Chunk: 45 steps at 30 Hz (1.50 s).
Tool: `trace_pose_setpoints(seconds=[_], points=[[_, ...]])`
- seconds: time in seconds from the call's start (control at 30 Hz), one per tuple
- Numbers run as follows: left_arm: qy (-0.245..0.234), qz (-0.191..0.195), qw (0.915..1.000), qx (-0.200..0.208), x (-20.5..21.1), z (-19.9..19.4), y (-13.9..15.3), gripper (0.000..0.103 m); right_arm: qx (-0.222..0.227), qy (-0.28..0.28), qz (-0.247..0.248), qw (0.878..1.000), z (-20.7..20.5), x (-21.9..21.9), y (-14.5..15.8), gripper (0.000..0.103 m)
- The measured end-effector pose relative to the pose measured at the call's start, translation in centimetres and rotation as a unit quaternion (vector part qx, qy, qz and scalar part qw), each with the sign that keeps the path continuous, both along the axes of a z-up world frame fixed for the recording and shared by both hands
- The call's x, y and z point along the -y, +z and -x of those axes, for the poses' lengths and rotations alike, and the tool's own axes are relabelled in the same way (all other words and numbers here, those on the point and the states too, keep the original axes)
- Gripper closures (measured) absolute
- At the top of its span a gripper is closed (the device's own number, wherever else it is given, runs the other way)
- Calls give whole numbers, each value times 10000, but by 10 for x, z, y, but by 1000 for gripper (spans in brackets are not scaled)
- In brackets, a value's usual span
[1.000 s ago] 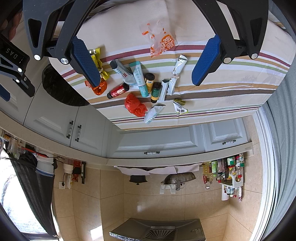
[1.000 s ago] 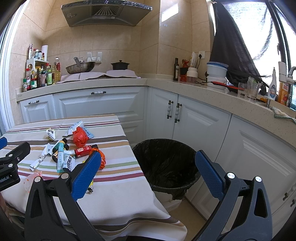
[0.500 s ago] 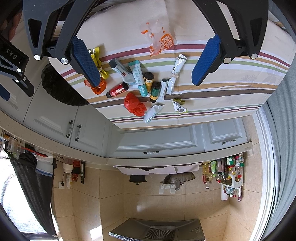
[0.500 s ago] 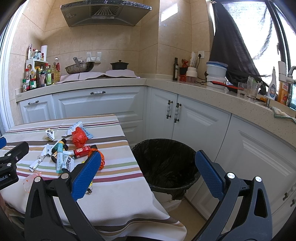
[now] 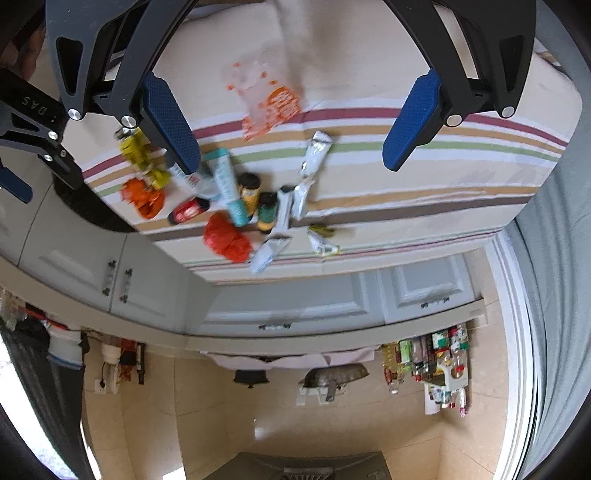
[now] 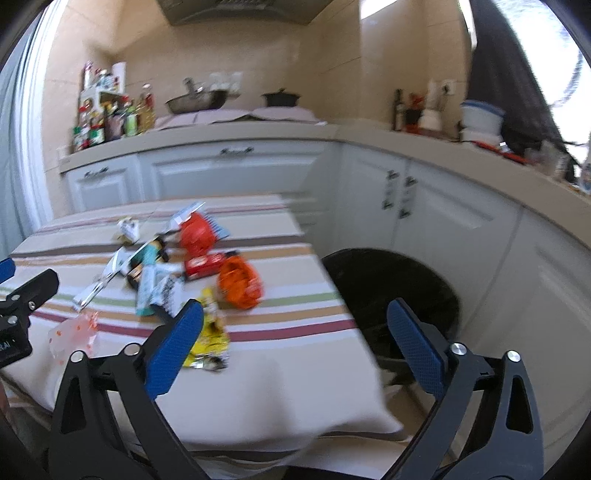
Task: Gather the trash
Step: 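Grasp the yellow snack wrapper with the right tool while the left tool grasps the clear orange-printed bag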
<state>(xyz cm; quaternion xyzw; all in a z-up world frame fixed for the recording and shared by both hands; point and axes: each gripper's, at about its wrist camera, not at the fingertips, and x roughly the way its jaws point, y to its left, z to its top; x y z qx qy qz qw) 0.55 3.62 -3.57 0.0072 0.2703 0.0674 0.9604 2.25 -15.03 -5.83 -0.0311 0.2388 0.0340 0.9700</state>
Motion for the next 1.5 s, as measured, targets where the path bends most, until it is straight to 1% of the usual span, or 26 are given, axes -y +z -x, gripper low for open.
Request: trace_pose_setpoints(seconds=[0.03,0.07,0.2,0.27,0.33,0.4,0.43,0.47,0.5,0.53,0.57,0.67,0.77,1.0,1.03,1.07,1.13,1.2,1.27,1.3,1.33,1.37,1.4,1.43,1.47,1.5], points=[[13,44,10000,-85,-3,-2,-4,7,-56,71,13,10000,-2,-4,-3,14],[28,71,9999,-151,-5,-3,-7,7,-128,157,39,9998,-6,-10,-8,19],[104,165,9992,-352,-13,-7,-20,7,-377,371,78,9986,-18,-27,-24,25],[134,183,9990,-384,-17,-7,-22,7,-482,443,79,9978,-22,-32,-29,27],[162,204,9988,-403,-19,-7,-24,7,-568,492,87,9971,-25,-36,-35,32],[155,208,9988,-404,-19,-7,-25,7,-690,565,44,9960,-29,-38,-40,40],[150,203,9989,-399,-19,-7,-25,7,-723,585,28,9957,-30,-39,-41,41],[145,200,9989,-403,-18,-7,-26,7,-758,603,26,9953,-31,-40,-43,46],[135,206,9988,-412,-18,-8,-27,7,-780,635,20,9949,-31,-40,-44,55],[123,216,9988,-423,-18,-9,-27,7,-798,665,14,9946,-31,-40,-44,62],[114,221,9987,-437,-17,-9,-28,7,-807,714,21,9942,-31,-41,-45,70],[66,225,9987,-458,-13,-10,-30,7,-743,715,77,9946,-27,-39,-42,72],[5,227,9985,-502,-8,-11,-34,7,-721,670,23,9951,-24,-32,-40,73],[-62,88,9988,-475,0,-8,-38,8,-580,542,-56,9968,-17,-15,-33,73],[-77,59,9988,-475,1,-8,-39,12,-570,541,-73,9969,-16,-14,-32,73],[-95,32,9988,-483,3,-8,-40,22,-553,540,-86,9970,-15,-13,-31,73],[-169,3,9982,-577,6,-9,-43,36,-518,530,-83,9972,-12,-12,-30,73],[-223,41,9975,-667,7,-9,-48,39,-492,522,-97,9974,-10,-10,-29,73],[-287,58,9970,-715,8,-8,-50,52,-459,517,-104,9976,-8,-9,-28,73],[-329,65,9967,-737,8,-8,-51,57,-442,519,-106,9976,-7,-8,-27,73],[-351,69,9965,-752,9,-7,-51,68,-428,525,-106,9976,-6,-8,-26,73],[-372,77,9963,-767,9,-7,-52,76,-395,533,-100,9977,-5,-9,-25,73],[-400,101,9961,-776,9,-7,-52,80,-372,536,-91,9978,-4,-9,-24,73],[-423,140,9960,-770,8,-6,-52,89,-338,541,-74,9979,-3,-10,-22,73],[-417,162,9963,-738,6,-5,-51,92,-306,543,-59,9980,-1,-11,-21,74],[-402,170,9967,-683,5,-3,-48,93,-279,539,-52,9981,0,-11,-20,74]])
